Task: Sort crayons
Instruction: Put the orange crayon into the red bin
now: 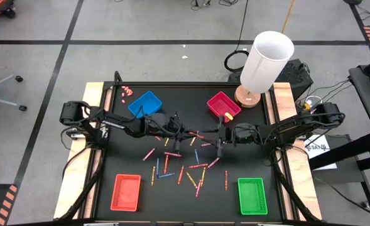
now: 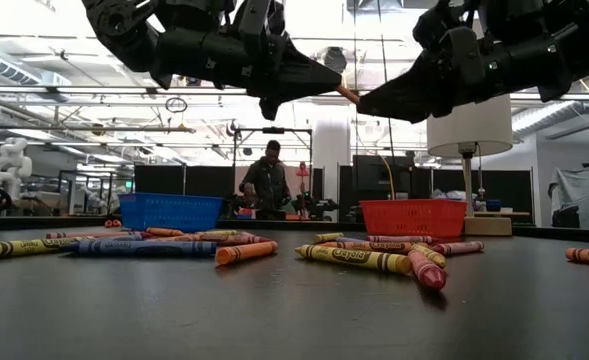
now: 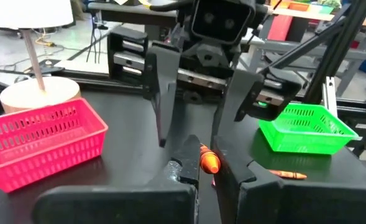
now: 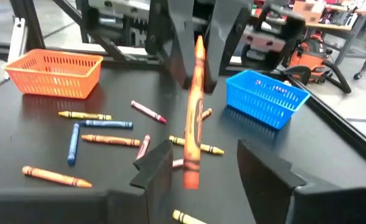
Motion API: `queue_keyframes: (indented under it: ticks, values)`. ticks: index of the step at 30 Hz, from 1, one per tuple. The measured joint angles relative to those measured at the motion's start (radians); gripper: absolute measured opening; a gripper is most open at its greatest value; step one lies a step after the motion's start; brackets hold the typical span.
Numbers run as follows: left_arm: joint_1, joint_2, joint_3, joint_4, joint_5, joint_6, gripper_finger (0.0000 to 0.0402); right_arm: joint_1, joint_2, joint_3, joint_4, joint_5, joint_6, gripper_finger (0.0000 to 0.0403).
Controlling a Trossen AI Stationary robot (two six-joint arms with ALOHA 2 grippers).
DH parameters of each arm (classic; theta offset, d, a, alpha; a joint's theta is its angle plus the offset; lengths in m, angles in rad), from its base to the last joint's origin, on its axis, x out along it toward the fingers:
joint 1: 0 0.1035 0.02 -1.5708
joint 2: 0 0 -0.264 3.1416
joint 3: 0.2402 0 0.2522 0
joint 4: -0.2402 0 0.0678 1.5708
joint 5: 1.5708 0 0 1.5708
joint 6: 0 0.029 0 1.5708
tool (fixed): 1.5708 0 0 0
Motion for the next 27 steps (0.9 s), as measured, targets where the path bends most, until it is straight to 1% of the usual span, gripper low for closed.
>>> queue_keyframes:
  ticks: [3, 7, 14, 17, 19, 24, 27]
  values:
    - [-0.001, -0.003, 0.0, -0.005, -0.001, 0.001, 0.0019, 0.0, 0.0, 0.0, -0.044, 0.03, -0.003, 0.0167]
    - [0.004, -0.025, 0.0, -0.036, -0.001, 0.007, 0.0019, 0.0, 0.0, 0.0, -0.121, 0.101, -0.004, 0.0167]
    - [0.027, -0.09, 0.0, -0.171, -0.002, 0.011, 0.0019, 0.0, 0.0, 0.0, -0.182, 0.104, -0.003, 0.0167]
    - [0.052, -0.144, 0.0, -0.234, -0.003, 0.033, 0.0019, 0.0, 0.0, 0.0, -0.187, 0.104, -0.003, 0.0167]
    - [0.077, -0.187, 0.0, -0.295, -0.034, 0.031, 0.0019, 0.0, 0.0, 0.0, -0.187, 0.104, -0.003, 0.0167]
    - [0.117, -0.291, 0.0, -0.48, -0.172, 0.027, 0.0019, -0.001, 0.0, 0.0, -0.183, 0.104, -0.048, 0.0167]
    - [0.134, -0.321, 0.0, -0.54, -0.245, 0.052, 0.0019, -0.011, 0.0, 0.0, -0.165, 0.103, -0.079, 0.0167]
